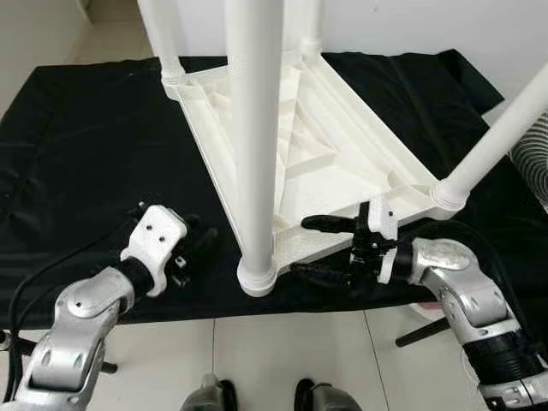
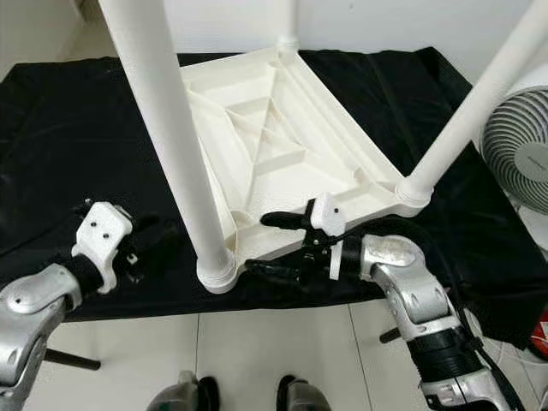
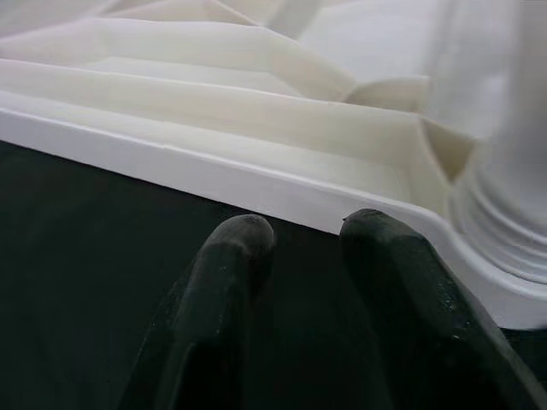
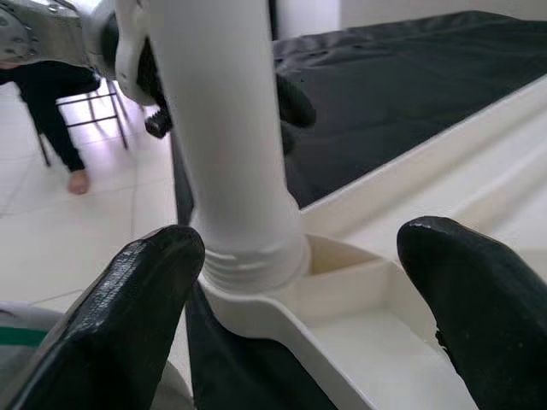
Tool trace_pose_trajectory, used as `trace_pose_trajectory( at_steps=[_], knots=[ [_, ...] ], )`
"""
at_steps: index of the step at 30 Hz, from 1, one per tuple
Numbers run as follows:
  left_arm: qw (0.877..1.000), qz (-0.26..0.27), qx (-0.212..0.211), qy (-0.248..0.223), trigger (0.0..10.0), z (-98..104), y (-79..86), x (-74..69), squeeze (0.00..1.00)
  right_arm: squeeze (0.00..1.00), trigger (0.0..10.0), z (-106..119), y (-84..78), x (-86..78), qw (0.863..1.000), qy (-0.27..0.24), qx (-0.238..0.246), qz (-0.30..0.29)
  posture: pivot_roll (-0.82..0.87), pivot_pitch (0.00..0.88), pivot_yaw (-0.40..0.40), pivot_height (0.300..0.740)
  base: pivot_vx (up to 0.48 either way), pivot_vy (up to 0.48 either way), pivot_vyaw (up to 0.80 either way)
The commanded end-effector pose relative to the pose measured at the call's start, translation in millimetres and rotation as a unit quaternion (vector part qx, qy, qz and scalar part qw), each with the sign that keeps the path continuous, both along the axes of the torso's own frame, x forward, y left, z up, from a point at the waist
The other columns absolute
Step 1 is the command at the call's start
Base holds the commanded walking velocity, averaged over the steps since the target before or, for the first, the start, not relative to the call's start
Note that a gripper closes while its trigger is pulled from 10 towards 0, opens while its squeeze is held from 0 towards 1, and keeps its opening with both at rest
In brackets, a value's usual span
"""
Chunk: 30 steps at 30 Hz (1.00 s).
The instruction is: Building children table
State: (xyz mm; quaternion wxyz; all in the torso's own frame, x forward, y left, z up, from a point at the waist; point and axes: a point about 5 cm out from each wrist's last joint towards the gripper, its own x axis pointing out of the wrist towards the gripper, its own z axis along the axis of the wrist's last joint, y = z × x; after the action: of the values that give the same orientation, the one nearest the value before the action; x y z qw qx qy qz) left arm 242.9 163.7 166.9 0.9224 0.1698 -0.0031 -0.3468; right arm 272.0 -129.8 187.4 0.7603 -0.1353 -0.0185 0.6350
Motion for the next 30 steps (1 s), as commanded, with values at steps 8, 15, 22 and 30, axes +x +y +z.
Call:
trace_pose_trajectory(
  at_steps=[8,15,22,30],
  knots=[
    [0.996,-0.059,0.004,0.062,10.0,-11.1,-7.4,-20.4,0.00,0.00,10.0,-5.9,21.5,1.9,0.998,0.006,-0.011,0.067,-0.02,0.143,0.012,0.740,0.000,0.000,0.00],
    [0.994,-0.076,-0.007,0.072,10.0,-9.2,-11.1,-27.8,0.00,0.00,10.0,-6.8,32.8,4.7,0.995,0.005,-0.014,0.095,-0.02,0.143,0.012,0.740,0.000,0.000,0.00],
    [0.992,-0.091,-0.037,0.075,10.0,0.8,-15.4,-38.4,0.00,0.00,10.0,-7.4,55.6,11.8,0.994,-0.013,-0.003,0.105,0.00,0.142,0.004,0.740,0.000,0.000,0.00],
    [0.992,-0.088,-0.068,0.065,10.0,11.8,-16.4,-38.8,0.00,0.00,1.7,-10.0,64.5,16.3,0.996,-0.031,0.006,0.088,0.00,0.142,0.000,0.740,0.000,0.000,0.00]
  ],
)
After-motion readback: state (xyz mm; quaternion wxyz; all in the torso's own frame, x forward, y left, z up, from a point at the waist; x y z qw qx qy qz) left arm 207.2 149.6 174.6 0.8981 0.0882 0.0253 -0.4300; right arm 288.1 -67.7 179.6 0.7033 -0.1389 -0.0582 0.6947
